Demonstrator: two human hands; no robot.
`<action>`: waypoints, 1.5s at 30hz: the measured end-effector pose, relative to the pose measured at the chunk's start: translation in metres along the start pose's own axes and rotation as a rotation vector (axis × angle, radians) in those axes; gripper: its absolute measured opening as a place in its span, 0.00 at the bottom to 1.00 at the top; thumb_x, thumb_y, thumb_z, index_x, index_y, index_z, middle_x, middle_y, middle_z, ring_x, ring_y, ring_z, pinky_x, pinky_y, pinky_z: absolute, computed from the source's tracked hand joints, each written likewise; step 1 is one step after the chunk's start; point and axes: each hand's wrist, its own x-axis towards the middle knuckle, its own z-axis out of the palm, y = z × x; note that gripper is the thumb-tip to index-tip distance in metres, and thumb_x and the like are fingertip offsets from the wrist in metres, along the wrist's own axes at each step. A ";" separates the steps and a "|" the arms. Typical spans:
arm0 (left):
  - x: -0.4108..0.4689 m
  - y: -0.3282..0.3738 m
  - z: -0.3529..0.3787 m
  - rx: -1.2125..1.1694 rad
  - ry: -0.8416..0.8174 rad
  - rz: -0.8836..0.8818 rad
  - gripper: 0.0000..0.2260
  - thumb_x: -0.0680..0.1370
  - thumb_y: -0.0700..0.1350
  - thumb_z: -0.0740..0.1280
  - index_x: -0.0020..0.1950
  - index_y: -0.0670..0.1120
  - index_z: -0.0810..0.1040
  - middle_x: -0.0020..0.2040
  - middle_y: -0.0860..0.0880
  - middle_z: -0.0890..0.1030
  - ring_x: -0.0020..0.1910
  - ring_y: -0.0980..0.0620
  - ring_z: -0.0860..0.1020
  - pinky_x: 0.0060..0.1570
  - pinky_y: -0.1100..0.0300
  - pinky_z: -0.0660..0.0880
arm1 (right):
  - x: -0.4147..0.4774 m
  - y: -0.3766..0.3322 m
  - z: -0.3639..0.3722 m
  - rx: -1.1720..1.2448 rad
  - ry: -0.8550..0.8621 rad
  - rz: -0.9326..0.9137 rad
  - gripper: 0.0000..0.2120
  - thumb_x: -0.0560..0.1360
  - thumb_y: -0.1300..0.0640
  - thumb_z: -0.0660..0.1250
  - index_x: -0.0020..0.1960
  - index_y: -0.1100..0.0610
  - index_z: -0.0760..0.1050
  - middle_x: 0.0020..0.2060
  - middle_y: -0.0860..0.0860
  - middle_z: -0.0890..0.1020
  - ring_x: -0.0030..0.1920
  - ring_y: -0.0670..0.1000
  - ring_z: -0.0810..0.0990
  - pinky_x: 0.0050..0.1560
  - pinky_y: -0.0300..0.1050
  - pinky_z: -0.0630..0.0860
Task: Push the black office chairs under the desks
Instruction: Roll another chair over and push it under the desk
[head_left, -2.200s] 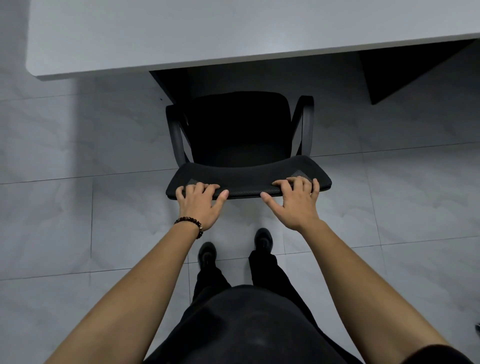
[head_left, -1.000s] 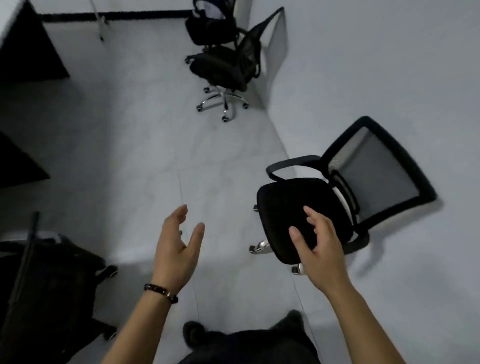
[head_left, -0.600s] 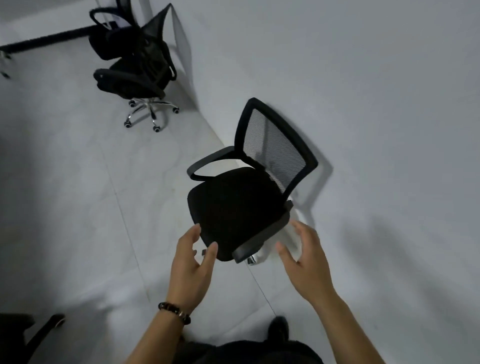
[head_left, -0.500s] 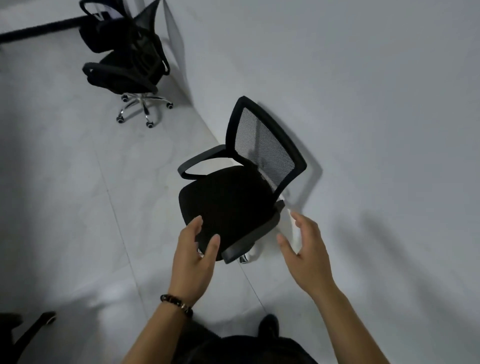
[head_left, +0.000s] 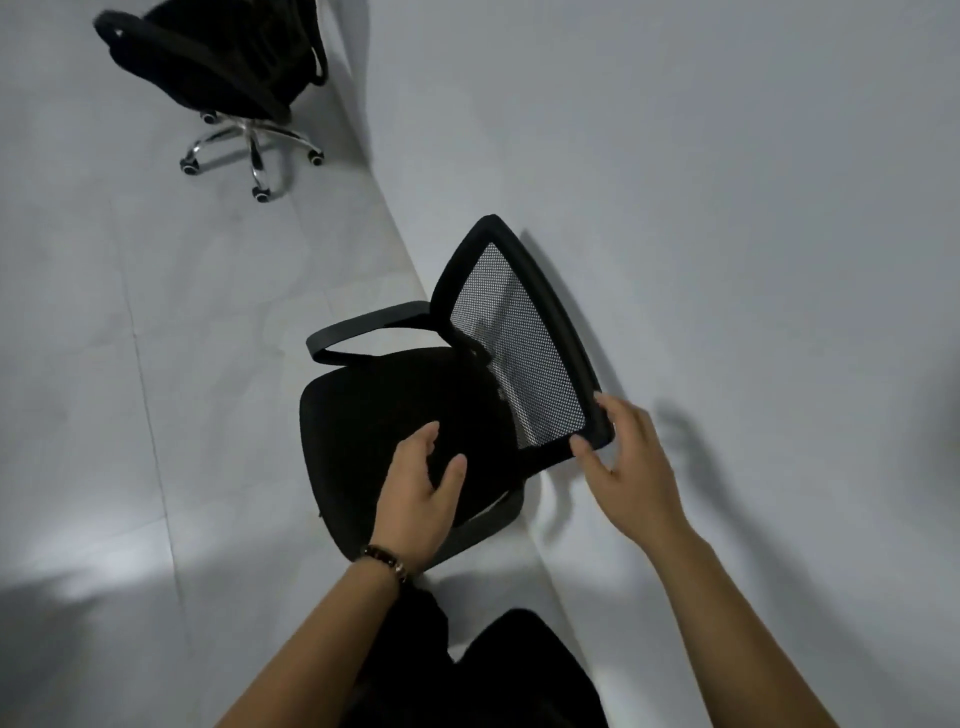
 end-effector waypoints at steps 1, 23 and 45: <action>0.017 0.007 0.005 -0.006 -0.006 0.007 0.24 0.78 0.49 0.64 0.73 0.47 0.63 0.69 0.48 0.69 0.66 0.55 0.69 0.66 0.53 0.70 | 0.023 -0.002 -0.006 -0.026 0.003 -0.013 0.25 0.77 0.49 0.67 0.72 0.50 0.65 0.66 0.46 0.69 0.66 0.45 0.70 0.59 0.39 0.67; 0.116 -0.002 0.103 -0.252 -0.072 -0.422 0.22 0.83 0.52 0.52 0.75 0.47 0.60 0.73 0.47 0.66 0.71 0.49 0.64 0.68 0.58 0.60 | 0.275 -0.054 0.115 0.004 -0.207 0.096 0.26 0.82 0.54 0.52 0.79 0.47 0.53 0.71 0.50 0.71 0.68 0.56 0.72 0.69 0.53 0.67; -0.008 -0.098 -0.066 0.404 0.243 -0.488 0.23 0.79 0.60 0.42 0.48 0.54 0.74 0.42 0.50 0.80 0.41 0.48 0.77 0.44 0.49 0.77 | 0.090 -0.129 0.177 -0.415 -0.534 -0.311 0.55 0.69 0.23 0.56 0.78 0.55 0.32 0.78 0.58 0.38 0.78 0.58 0.40 0.75 0.57 0.39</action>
